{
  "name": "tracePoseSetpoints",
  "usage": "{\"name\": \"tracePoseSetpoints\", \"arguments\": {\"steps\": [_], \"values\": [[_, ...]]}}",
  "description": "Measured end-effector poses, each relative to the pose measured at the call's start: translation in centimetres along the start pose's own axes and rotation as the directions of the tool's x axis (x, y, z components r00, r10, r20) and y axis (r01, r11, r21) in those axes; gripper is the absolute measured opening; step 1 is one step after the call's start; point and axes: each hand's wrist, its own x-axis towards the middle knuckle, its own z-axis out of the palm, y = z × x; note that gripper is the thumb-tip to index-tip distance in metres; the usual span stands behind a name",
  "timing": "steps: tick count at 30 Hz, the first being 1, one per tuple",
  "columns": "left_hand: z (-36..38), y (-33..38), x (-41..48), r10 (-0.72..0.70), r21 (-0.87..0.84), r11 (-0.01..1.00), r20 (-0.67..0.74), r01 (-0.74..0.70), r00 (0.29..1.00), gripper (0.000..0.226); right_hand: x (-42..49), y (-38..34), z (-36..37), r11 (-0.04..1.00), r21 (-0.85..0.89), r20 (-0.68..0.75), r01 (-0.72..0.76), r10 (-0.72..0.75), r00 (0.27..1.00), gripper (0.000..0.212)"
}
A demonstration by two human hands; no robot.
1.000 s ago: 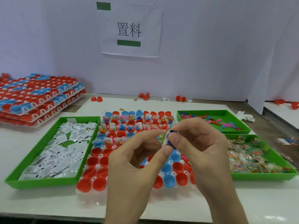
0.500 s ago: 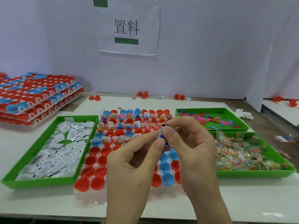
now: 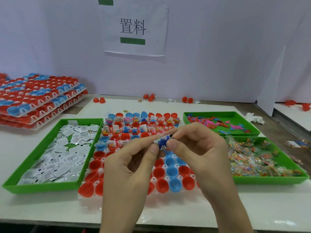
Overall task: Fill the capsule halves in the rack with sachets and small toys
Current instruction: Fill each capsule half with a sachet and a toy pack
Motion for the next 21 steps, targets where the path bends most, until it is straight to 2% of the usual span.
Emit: {"name": "tracePoseSetpoints", "arguments": {"steps": [5, 9, 14, 21], "values": [[-0.2, -0.5, 0.0, 0.036, 0.086, 0.996, 0.014, -0.038, 0.999, 0.025, 0.0, -0.1, -0.1, 0.993, -0.113, 0.000, 0.024, -0.024, 1.000, 0.014], [-0.1, -1.1, 0.0, 0.072, 0.164, 0.984, 0.031, -0.076, 0.997, 0.037, -0.1, -0.1, -0.1, 0.991, -0.131, 0.006, 0.007, -0.006, 1.000, 0.021], [0.0, -1.3, 0.1, 0.126, 0.215, 0.968, 0.035, -0.130, 0.991, 0.037, -0.1, 0.2, -0.2, 0.986, -0.165, 0.050, -0.004, 0.013, 0.999, 0.026], [0.6, -1.5, -0.4, 0.049, 0.198, 0.979, 0.005, -0.049, 0.999, 0.053, -0.1, 0.2, -0.7, 0.947, -0.305, 0.063, 0.097, -0.081, 0.995, 0.026]]}}
